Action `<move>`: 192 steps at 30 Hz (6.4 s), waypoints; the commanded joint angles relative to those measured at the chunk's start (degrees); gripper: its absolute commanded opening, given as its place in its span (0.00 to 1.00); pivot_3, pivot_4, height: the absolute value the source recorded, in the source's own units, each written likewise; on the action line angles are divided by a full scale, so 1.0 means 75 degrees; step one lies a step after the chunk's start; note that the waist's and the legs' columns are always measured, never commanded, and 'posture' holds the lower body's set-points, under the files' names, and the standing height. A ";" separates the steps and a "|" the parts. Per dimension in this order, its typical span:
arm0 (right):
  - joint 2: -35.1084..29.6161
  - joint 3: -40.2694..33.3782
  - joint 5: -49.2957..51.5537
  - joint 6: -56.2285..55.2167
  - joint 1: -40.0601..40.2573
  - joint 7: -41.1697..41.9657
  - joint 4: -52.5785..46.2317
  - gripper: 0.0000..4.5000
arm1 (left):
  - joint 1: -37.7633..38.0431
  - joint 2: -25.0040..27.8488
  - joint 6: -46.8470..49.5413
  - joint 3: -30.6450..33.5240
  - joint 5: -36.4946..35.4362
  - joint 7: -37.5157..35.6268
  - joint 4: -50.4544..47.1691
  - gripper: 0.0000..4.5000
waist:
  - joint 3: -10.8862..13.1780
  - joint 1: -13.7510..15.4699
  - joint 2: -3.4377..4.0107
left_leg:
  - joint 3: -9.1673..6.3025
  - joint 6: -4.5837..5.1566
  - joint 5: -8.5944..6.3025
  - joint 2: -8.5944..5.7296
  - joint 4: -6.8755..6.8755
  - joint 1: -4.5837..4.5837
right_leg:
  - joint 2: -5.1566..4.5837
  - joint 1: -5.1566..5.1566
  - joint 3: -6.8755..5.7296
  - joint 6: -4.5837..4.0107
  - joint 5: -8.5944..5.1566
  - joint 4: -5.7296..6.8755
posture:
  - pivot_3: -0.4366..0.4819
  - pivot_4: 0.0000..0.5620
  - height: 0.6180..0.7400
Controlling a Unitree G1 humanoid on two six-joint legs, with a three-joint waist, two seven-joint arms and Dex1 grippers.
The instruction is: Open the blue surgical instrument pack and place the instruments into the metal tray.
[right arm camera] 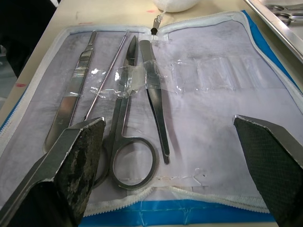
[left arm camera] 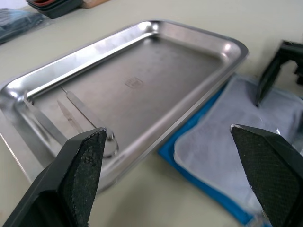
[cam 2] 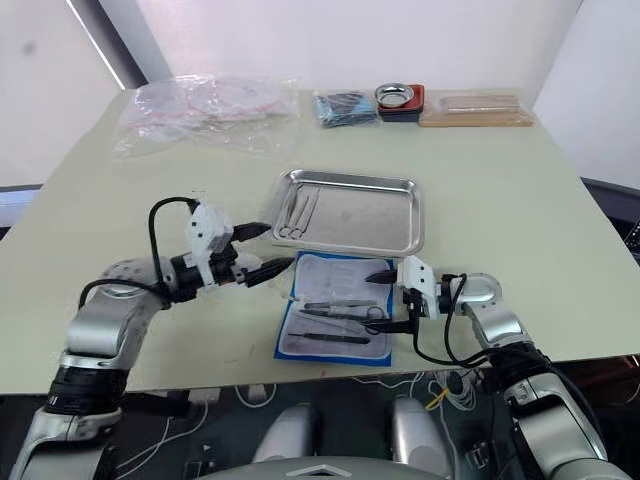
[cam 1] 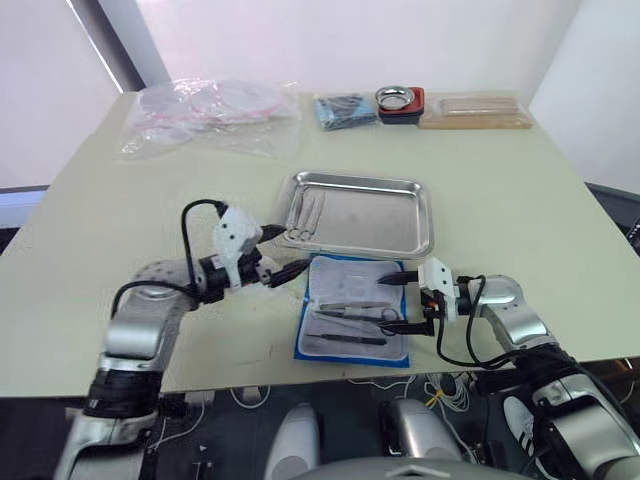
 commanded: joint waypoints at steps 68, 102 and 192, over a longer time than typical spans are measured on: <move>-0.0326 0.0426 -0.0826 0.0582 0.0504 -0.0243 0.0951 1.00 | -0.1848 -0.0401 -0.4296 -0.2305 0.1781 -0.2645 0.3204 0.64 | -0.0010 0.0063 -0.0008 | 0.0126 0.0041 0.0023 0.0035 -0.0059 -0.0014 | -0.0104 -0.0033 -0.0263 0.0000 0.0026 -0.0099 | 0.48 0.27 1.00; -0.0278 0.0450 -0.0823 0.0581 0.0450 -0.0308 0.0963 1.00 | -0.2253 -0.0690 -0.4424 -0.2923 0.2283 -0.2940 0.4121 0.64 | -0.0048 0.0090 -0.0027 | 0.0125 0.0042 0.0023 0.0025 -0.0046 0.0006 | -0.0104 -0.0004 -0.0258 0.0002 0.0028 -0.0095 | 0.48 0.27 1.00; -0.0012 0.0589 -0.0865 0.0464 0.0369 -0.0324 0.1193 1.00 | -0.1529 0.2365 -0.0779 -0.1993 0.1323 -0.3572 0.0540 0.01 | -0.0048 0.0011 0.0002 | 0.0102 0.0042 0.0023 0.0026 -0.0036 0.0018 | -0.0016 -0.0029 -0.0150 -0.0001 0.0026 -0.0002 | 0.48 0.27 1.00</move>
